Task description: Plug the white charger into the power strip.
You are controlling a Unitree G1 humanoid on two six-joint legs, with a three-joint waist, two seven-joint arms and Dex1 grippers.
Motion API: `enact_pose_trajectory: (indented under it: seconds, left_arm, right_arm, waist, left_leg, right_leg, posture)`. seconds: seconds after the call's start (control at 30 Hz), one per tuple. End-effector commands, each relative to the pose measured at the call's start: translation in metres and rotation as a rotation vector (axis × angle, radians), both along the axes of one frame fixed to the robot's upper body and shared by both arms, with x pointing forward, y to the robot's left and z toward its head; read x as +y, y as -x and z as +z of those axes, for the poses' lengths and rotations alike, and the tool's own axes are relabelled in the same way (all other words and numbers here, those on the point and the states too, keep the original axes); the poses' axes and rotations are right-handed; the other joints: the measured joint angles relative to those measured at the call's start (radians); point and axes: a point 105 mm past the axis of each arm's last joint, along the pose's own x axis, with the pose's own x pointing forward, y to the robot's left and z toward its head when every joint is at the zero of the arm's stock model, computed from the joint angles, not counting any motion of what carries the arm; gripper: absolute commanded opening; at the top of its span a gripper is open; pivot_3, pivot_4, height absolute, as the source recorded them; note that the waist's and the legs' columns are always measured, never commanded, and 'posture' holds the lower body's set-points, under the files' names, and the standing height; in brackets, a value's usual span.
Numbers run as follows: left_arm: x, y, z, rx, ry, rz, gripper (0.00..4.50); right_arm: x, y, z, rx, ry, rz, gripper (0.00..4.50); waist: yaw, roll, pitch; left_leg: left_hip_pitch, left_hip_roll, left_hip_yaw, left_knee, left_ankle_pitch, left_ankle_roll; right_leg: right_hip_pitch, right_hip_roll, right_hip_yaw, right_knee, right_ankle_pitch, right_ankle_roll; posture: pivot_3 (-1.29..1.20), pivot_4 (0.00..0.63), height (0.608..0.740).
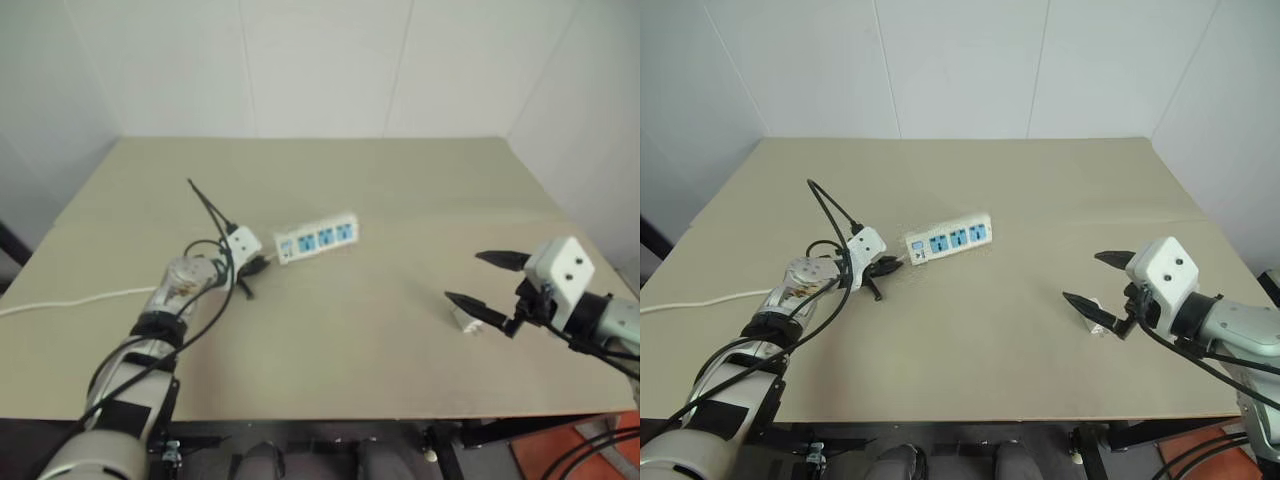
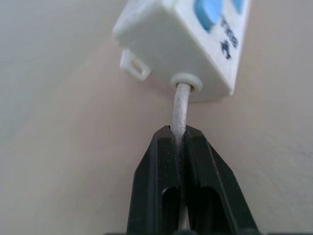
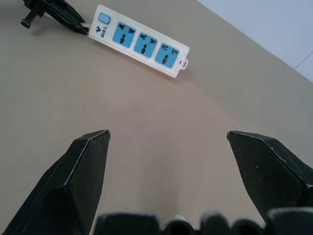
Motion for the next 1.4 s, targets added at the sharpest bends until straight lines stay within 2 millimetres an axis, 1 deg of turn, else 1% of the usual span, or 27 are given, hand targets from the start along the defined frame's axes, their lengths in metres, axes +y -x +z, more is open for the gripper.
enact_pose_trajectory:
  seconds: [0.03,0.1,0.17,0.2,0.3,0.4,0.43,0.47,0.53,0.57,0.63,0.7,0.77,0.87,0.93,0.97,1.03,1.07,1.17,1.27,1.4]
  left_arm:
    - [-0.003,0.014,0.013,0.004,0.095,-0.116,0.01]
    - [-0.010,0.033,0.027,0.012,0.163,-0.248,0.01]
    - [-0.014,0.056,0.039,0.036,0.219,-0.374,0.01]
    - [-0.014,0.066,0.042,0.046,0.228,-0.415,0.01]
    - [-0.011,0.094,0.049,0.098,0.292,-0.498,0.01]
    - [-0.006,0.113,0.046,0.154,0.318,-0.517,0.01]
    - [-0.002,0.115,0.040,0.176,0.301,-0.487,0.01]
    - [0.003,0.115,0.033,0.196,0.274,-0.450,0.01]
    - [0.011,0.114,0.017,0.246,0.235,-0.381,0.64]
    - [0.016,0.112,0.009,0.266,0.227,-0.340,0.87]
    - [0.021,0.113,0.000,0.296,0.218,-0.307,1.48]
    - [0.025,0.118,-0.005,0.326,0.222,-0.308,2.15]
    - [0.027,0.122,-0.002,0.335,0.237,-0.315,2.74]
    - [0.035,0.123,0.010,0.308,0.258,-0.318,3.71]
    - [0.038,0.122,0.022,0.278,0.280,-0.332,4.32]
    - [0.038,0.121,0.030,0.257,0.297,-0.348,4.49]
    - [0.035,0.117,0.045,0.195,0.331,-0.376,4.49]
    - [0.031,0.113,0.049,0.158,0.330,-0.381,4.49]
    - [0.009,0.109,0.053,0.110,0.352,-0.443,4.49]
    - [-0.013,0.105,0.043,0.064,0.342,-0.492,4.49]
    - [-0.028,0.097,0.029,0.041,0.366,-0.513,4.49]
  right_arm:
    - [0.000,0.001,0.012,-0.048,-0.003,-0.008,4.50]
    - [0.001,0.001,0.011,-0.046,-0.001,-0.004,4.50]
    - [0.002,0.000,0.011,-0.044,-0.001,0.001,4.50]
    - [0.002,0.000,0.011,-0.042,0.000,0.004,4.50]
    - [0.004,-0.002,0.009,-0.037,-0.002,0.015,4.50]
    - [0.007,-0.003,0.008,-0.032,-0.004,0.027,4.50]
    - [0.009,-0.004,0.007,-0.032,-0.005,0.033,4.50]
    - [0.010,-0.005,0.007,-0.031,-0.007,0.037,4.50]
    - [0.012,-0.006,0.007,-0.032,-0.010,0.046,4.50]
    - [0.013,-0.007,0.007,-0.032,-0.011,0.049,4.50]
    - [0.015,-0.008,0.006,-0.032,-0.013,0.055,4.50]
    - [0.016,-0.009,0.006,-0.032,-0.014,0.059,4.50]
    - [0.017,-0.009,0.006,-0.031,-0.014,0.062,4.50]
    - [0.019,-0.008,0.005,-0.028,-0.017,0.065,4.50]
    - [0.019,-0.007,0.005,-0.027,-0.018,0.064,4.50]
    - [0.019,-0.007,0.005,-0.026,-0.019,0.063,4.50]
    - [0.019,-0.006,0.004,-0.025,-0.021,0.062,4.50]
    - [0.019,-0.006,0.004,-0.025,-0.022,0.062,4.50]
    - [0.021,-0.007,0.005,-0.030,-0.026,0.066,4.50]
    - [0.022,-0.008,0.007,-0.036,-0.032,0.068,4.50]
    - [0.023,-0.008,0.008,-0.046,-0.033,0.066,4.50]
  waist:
    - [-0.003,0.000,0.000]
    - [-0.006,0.000,0.000]
    - [-0.009,0.000,0.000]
    - [-0.010,0.000,0.000]
    - [-0.007,0.000,0.000]
    - [-0.007,0.000,0.000]
    - [-0.008,0.000,0.000]
    - [-0.008,0.000,0.000]
    - [-0.010,0.000,0.000]
    - [-0.011,0.000,0.000]
    - [-0.011,0.000,0.000]
    - [-0.011,0.000,0.000]
    - [-0.012,0.000,0.000]
    - [-0.011,-0.001,0.001]
    - [-0.012,-0.001,0.001]
    - [-0.012,-0.001,0.001]
    - [-0.010,-0.001,0.000]
    - [-0.008,-0.001,0.001]
    - [-0.001,-0.001,0.000]
    - [0.005,-0.001,0.000]
    - [0.004,-0.001,0.001]
  left_leg:
    - [0.000,0.000,0.000,0.000,0.000,0.000]
    - [-0.001,0.000,0.000,0.000,0.000,0.001]
    - [-0.003,0.000,0.000,0.000,-0.001,0.001]
    - [-0.005,0.001,0.000,0.000,-0.001,0.001]
    - [-0.006,0.001,-0.001,0.000,-0.001,0.001]
    - [-0.005,0.001,0.000,0.000,-0.001,0.001]
    - [-0.004,0.001,0.000,0.000,-0.001,0.001]
    - [-0.003,0.001,0.000,0.000,-0.001,0.001]
    - [-0.002,0.001,0.000,0.000,-0.001,0.001]
    - [-0.002,0.001,0.000,0.000,-0.001,0.001]
    - [-0.002,0.001,0.000,0.000,-0.001,0.001]
    - [-0.002,0.001,0.000,0.000,-0.001,0.001]
    - [-0.002,0.001,0.000,0.000,-0.001,0.001]
    - [-0.002,0.001,0.000,0.000,-0.001,0.002]
    - [-0.002,0.001,0.000,0.000,-0.001,0.002]
    - [-0.002,0.001,0.000,0.000,-0.001,0.002]
    - [-0.002,0.001,0.000,0.000,-0.001,0.002]
    - [-0.002,0.001,0.000,0.000,-0.001,0.002]
    - [-0.002,0.001,0.000,0.000,-0.001,0.002]
    - [-0.002,0.001,0.000,0.000,-0.001,0.002]
    - [-0.002,0.001,0.000,0.000,-0.001,0.002]
  right_leg:
    - [0.000,0.000,0.000,0.000,0.000,0.000]
    - [0.000,0.000,0.000,-0.001,0.000,0.000]
    - [-0.001,0.000,0.000,-0.002,0.002,-0.003]
    - [-0.003,0.000,0.000,-0.002,0.004,-0.006]
    - [-0.004,-0.001,-0.001,-0.002,0.004,-0.007]
    - [-0.003,-0.001,-0.001,-0.002,0.002,-0.004]
    - [-0.003,-0.001,-0.001,-0.002,0.000,0.000]
    - [-0.002,-0.001,-0.001,-0.002,0.000,0.000]
    - [-0.001,-0.001,-0.001,-0.002,0.000,0.000]
    - [-0.001,0.000,-0.001,-0.002,0.000,0.000]
    - [-0.001,0.000,-0.001,-0.002,0.000,0.000]
    - [-0.001,0.000,-0.001,-0.003,0.000,0.000]
    - [-0.001,0.000,-0.001,-0.003,0.000,0.000]
    - [-0.001,0.000,-0.001,-0.003,0.000,0.000]
    - [-0.001,0.000,-0.001,-0.003,0.000,0.000]
    - [-0.001,0.000,-0.001,-0.003,0.000,0.000]
    - [-0.001,0.000,-0.001,-0.003,0.000,0.000]
    - [-0.001,0.000,-0.001,-0.003,0.000,0.000]
    - [-0.001,-0.001,-0.001,-0.004,0.000,0.000]
    - [-0.001,-0.001,-0.001,-0.004,0.000,-0.001]
    - [-0.001,0.000,-0.001,-0.003,0.000,-0.001]
  posture:
    - [0.00,0.150,0.740]
    - [0.00,0.150,0.740]
    - [0.00,0.150,0.740]
    - [0.00,0.150,0.740]
    - [0.00,0.150,0.740]
    - [0.00,0.150,0.740]
    - [0.00,0.150,0.740]
    - [0.00,0.150,0.740]
    - [0.00,0.150,0.740]
    - [0.00,0.150,0.740]
    - [0.00,0.150,0.740]
    - [0.00,0.150,0.740]
    - [0.00,0.150,0.740]
    - [0.00,0.150,0.740]
    - [0.00,0.150,0.740]
    - [0.00,0.150,0.740]
    - [0.00,0.150,0.740]
    - [0.00,0.150,0.740]
    - [0.00,0.150,0.740]
    - [0.00,0.150,0.740]
    - [0.00,0.150,0.740]
